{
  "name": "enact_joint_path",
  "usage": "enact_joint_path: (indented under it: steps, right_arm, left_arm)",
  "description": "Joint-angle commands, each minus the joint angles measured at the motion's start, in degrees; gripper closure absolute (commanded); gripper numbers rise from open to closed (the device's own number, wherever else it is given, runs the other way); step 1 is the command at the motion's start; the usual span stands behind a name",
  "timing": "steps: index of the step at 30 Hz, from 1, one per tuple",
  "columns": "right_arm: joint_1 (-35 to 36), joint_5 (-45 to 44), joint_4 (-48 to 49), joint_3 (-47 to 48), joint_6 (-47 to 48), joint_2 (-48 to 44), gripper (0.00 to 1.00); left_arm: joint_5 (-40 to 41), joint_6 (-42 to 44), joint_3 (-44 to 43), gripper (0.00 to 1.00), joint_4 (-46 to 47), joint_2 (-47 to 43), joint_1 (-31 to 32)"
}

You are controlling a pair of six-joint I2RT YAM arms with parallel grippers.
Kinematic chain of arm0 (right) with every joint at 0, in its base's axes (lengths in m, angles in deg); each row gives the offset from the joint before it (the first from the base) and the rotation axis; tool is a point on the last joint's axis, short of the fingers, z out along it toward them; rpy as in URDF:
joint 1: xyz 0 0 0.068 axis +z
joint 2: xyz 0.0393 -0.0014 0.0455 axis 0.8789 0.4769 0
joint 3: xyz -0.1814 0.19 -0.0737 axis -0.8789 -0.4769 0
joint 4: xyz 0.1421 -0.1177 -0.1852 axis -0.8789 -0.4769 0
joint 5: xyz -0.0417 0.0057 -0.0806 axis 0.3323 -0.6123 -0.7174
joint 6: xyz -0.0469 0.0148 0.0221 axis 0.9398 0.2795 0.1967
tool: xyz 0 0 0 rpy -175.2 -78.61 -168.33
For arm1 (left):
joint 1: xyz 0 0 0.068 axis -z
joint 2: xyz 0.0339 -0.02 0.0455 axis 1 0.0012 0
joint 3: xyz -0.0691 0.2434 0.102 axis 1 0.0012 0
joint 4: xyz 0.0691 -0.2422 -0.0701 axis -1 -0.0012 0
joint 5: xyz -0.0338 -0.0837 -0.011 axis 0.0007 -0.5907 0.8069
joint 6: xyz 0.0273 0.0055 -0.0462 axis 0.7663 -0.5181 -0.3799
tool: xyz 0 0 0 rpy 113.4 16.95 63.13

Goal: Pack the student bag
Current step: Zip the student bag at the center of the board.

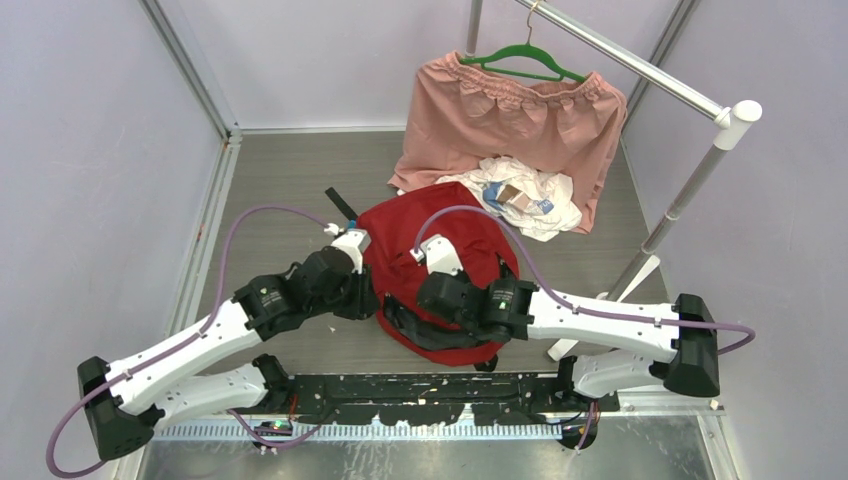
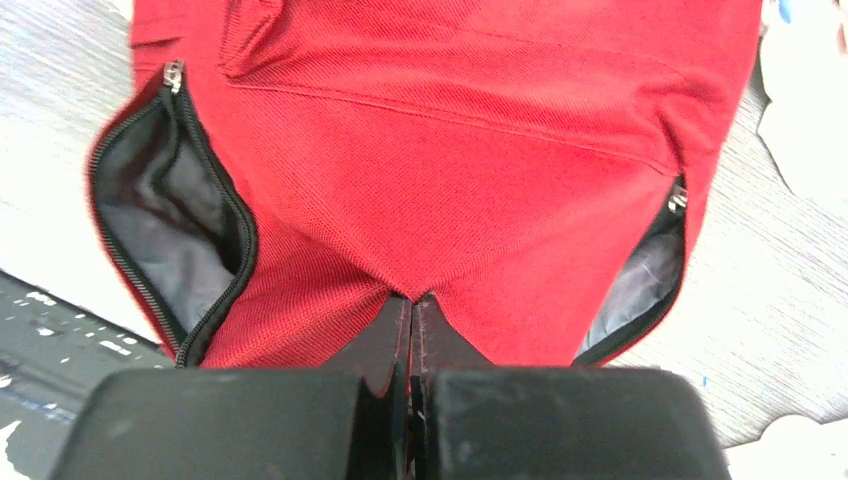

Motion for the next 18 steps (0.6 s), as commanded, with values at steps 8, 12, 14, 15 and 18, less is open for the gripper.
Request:
enact_joint_path:
  steps: [8,12,14,15,18]
  right_arm:
    - [-0.2,9.4,-5.7,4.5,2.5,0.3,0.99]
    - [-1.1,7.8,-7.4,3.6,1.5,1.0,0.99]
    - [-1.4,8.4,-6.5,2.6,1.2,0.0,0.99]
    - [-1.4,8.8,-6.2,2.2,1.1,-0.4,0.99]
    - [-1.7,9.2,-5.8,2.0,0.7,-1.3,0.99]
  left_arm:
    - [2.0,1.9,-1.5,0.50,5.9,6.1,6.2]
    - [2.8,-0.1,-1.0,0.63,8.9,8.3,6.6]
    - [3.3,-0.9,0.0,0.69,11.8,8.8,7.1]
    - [4.6,-1.5,0.3,0.69,12.6,9.2,7.4]
    - [9.3,-2.1,-1.1,0.67,10.8,11.9,8.6]
